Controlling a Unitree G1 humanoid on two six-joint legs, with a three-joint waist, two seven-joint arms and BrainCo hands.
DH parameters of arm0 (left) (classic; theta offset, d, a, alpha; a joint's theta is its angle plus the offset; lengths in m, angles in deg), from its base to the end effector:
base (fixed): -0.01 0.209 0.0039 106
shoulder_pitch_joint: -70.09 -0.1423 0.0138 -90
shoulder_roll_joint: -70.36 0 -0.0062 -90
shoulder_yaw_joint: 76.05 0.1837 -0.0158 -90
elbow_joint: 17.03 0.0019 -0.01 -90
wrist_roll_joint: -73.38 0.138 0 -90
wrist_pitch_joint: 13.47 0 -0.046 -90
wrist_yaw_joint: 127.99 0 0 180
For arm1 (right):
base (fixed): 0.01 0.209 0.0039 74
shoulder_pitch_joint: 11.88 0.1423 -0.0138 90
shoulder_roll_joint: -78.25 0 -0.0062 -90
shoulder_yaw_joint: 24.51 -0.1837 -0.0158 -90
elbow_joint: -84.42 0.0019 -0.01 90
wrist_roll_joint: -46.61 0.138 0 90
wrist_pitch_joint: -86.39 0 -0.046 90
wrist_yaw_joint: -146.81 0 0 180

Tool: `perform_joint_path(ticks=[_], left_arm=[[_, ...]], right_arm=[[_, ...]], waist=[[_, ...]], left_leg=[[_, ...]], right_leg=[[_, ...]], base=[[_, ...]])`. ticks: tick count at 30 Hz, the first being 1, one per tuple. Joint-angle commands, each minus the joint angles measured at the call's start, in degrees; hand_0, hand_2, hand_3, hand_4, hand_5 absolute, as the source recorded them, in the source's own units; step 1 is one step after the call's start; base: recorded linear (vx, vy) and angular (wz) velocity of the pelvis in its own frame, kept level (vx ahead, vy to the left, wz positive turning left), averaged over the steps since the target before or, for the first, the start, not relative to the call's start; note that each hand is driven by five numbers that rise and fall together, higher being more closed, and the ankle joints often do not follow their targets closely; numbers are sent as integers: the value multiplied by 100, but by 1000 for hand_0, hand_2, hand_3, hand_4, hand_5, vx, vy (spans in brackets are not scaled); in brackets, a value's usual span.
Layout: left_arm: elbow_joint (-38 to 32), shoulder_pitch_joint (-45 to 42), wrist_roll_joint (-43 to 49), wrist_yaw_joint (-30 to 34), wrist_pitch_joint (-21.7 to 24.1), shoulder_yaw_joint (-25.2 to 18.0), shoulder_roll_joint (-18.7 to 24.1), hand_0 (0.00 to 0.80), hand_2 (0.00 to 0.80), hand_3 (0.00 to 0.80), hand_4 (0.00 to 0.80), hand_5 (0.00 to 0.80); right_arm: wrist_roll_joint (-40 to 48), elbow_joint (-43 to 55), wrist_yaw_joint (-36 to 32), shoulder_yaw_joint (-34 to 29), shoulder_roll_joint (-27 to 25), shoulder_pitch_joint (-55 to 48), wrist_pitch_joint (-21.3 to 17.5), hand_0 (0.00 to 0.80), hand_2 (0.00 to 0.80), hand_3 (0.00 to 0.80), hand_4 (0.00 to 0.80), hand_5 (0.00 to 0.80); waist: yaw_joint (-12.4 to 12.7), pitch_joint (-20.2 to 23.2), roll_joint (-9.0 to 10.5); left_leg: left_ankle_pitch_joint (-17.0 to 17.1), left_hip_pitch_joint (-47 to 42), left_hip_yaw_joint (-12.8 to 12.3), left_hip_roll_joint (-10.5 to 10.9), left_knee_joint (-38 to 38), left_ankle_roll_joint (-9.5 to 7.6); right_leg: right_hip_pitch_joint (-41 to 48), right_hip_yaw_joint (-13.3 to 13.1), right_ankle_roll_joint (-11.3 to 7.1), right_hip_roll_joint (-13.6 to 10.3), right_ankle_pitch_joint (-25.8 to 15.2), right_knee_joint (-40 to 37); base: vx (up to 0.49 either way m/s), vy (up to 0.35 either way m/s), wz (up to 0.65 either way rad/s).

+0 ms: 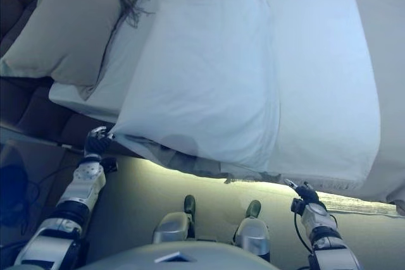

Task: Make the bed neatly

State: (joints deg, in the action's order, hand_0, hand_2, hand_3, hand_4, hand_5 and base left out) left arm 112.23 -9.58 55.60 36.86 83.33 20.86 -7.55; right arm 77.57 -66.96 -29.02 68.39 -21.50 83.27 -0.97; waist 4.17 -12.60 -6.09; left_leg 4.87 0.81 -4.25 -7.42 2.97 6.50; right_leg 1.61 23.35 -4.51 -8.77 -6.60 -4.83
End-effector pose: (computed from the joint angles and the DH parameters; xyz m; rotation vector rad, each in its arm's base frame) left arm 0.2118 0.2667 -0.0057 0.2701 0.3501 0.3761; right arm 0.1293 -0.2923 -0.0706 0.0394 0.9294 -0.5072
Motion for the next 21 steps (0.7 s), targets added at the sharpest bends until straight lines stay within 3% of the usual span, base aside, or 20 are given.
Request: perform_joint_path(ticks=[1, 11, 21], left_arm=[[192, 89, -302, -248, 405, -897, 1246, 800, 800, 800, 800, 800], [421, 82, -279, -167, 394, -1088, 1612, 800, 800, 800, 800, 800], [210, -763, 35, 182, 747, -1454, 1579, 800, 800, 800, 800, 800]], right_arm=[[-14, -162, -53, -111, -95, 421, -294, 0, 0, 0, 0, 0], [137, -78, -117, -50, -84, 717, -269, 0, 0, 0, 0, 0], [121, 101, 23, -252, 90, 340, -164, 0, 0, 0, 0, 0]], waist=[[548, -235, 292], [702, -405, 417], [905, 0, 300]], left_leg=[[-32, 610, 141, 105, -562, -174], [-38, 787, 163, 185, -439, -236], [-32, 508, 376, 377, -194, -315]], right_leg=[[-225, -217, -444, -774, 440, 938], [-417, -265, -499, -789, 250, 801], [-122, -147, -536, -885, 149, 634]], base=[[-170, 1, 17], [-95, 4, 15], [8, 1, 10]])
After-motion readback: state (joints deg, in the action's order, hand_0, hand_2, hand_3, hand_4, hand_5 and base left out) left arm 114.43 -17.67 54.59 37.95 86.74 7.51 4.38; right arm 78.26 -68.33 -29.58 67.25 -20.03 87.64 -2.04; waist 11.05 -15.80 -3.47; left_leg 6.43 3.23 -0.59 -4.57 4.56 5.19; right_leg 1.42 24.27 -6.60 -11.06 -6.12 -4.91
